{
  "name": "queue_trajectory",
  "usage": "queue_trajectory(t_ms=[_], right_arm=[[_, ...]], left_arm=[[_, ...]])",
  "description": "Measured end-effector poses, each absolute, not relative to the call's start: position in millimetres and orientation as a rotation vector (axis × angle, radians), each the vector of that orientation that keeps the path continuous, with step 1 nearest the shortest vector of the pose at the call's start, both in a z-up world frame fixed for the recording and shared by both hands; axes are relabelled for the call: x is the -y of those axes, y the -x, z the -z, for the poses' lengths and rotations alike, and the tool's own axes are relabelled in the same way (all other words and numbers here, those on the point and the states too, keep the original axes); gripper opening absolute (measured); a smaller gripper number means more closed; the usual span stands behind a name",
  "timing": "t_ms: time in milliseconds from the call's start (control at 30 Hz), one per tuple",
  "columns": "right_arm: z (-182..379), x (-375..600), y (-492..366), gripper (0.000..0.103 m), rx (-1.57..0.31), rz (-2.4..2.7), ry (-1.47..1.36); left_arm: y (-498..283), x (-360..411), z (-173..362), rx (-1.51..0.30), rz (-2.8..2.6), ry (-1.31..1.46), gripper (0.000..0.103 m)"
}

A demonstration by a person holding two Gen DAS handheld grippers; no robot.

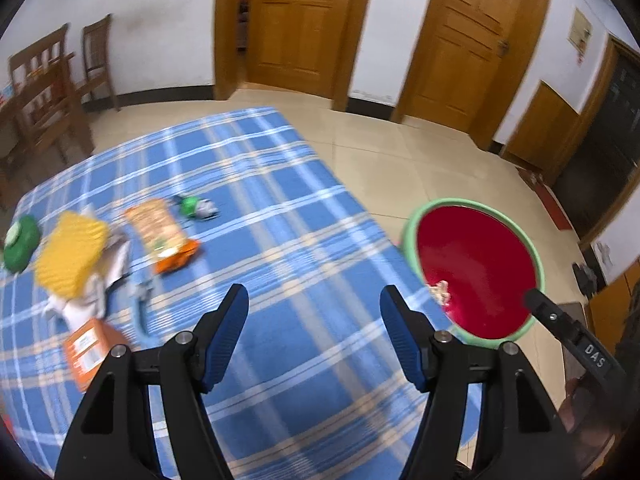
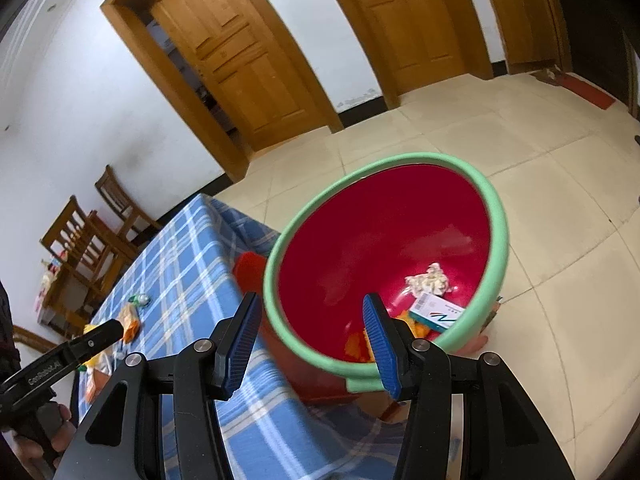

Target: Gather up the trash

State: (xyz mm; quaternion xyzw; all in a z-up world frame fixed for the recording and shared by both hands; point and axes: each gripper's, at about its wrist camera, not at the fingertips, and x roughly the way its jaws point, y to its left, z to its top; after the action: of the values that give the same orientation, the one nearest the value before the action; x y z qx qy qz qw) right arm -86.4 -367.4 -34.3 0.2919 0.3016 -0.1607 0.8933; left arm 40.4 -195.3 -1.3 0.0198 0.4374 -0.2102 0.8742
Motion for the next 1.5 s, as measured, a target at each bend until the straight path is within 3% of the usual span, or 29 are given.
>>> queue_trajectory(t_ms=[700,1500], right_arm=[[23.8,311.2,68.1,0.054,-0.663,0.220,-0.519],[32.7,276.0,45.9,0.055,-0.747,0.161,-0.469]], left_arm=[[-37.0,72.9,13.0,-0.900,0.151,0.079,0.068],[-54.4,43.7,56.9,-0.981,0.119,0.166,0.068]])
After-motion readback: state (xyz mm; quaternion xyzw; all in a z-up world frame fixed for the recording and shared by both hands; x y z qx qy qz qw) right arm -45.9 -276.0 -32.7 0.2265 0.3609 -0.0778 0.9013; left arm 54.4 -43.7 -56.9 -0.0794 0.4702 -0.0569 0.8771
